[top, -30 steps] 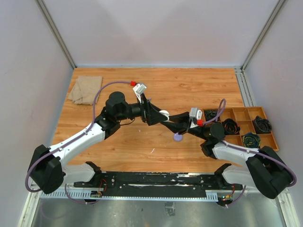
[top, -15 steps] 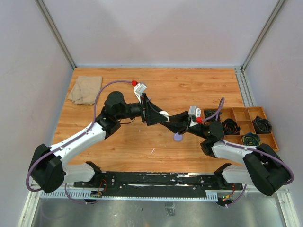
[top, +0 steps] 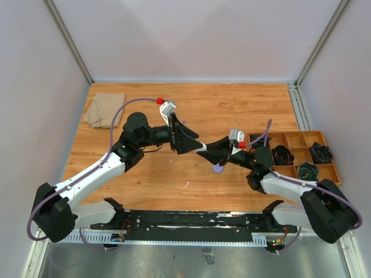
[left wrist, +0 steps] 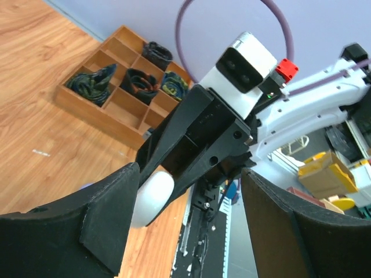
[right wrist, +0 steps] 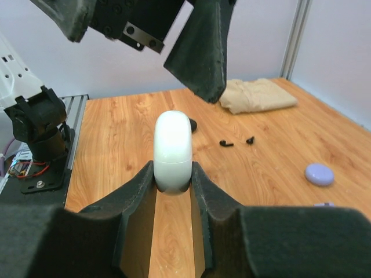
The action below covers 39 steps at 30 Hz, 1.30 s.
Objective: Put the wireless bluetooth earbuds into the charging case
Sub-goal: Close the charging case, then place the charging case at the center of the board.
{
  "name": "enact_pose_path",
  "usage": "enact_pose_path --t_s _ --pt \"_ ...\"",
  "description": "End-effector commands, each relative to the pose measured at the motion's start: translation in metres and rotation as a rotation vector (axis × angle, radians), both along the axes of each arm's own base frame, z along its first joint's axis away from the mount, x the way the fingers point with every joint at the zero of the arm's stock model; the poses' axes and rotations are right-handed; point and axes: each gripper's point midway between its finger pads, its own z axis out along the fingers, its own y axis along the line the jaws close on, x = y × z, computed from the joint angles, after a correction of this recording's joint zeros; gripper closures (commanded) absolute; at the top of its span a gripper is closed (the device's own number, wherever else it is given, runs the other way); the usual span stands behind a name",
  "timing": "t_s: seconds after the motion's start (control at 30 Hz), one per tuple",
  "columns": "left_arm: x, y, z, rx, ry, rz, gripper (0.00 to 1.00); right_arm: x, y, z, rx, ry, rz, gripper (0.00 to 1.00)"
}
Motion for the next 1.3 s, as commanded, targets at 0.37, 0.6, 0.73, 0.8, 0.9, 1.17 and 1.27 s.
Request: enact_pose_path --t_s 0.37,0.6,0.73,0.8,0.9,1.17,1.27 --pt "0.085 0.102 -0.032 0.463 -0.036 0.685 0.11 0.032 -0.055 -0.049 -0.349 0.351 -0.334 0.99" --pt "0.097 0.151 -0.012 0.581 -0.121 0.891 0.04 0.028 -0.099 -0.089 -0.486 0.597 -0.497 0.99" --pt "0.101 0.177 -0.009 0.596 -0.171 1.021 0.04 0.023 -0.116 -0.109 -0.523 0.741 -0.557 0.99" --pt "0.101 0.189 -0.016 0.595 -0.187 1.080 0.03 0.020 -0.124 -0.120 -0.545 0.804 -0.589 0.99" --pt "0.101 0.202 -0.026 0.600 -0.192 1.126 0.01 0.014 -0.134 -0.137 -0.582 0.888 -0.621 0.99" --pt "0.101 0.225 -0.022 0.584 -0.188 1.210 0.01 0.013 -0.139 -0.168 -0.625 1.018 -0.635 0.98" --pt "0.101 0.229 -0.021 0.575 -0.187 1.213 0.01 0.014 -0.139 -0.178 -0.646 1.053 -0.629 0.97"
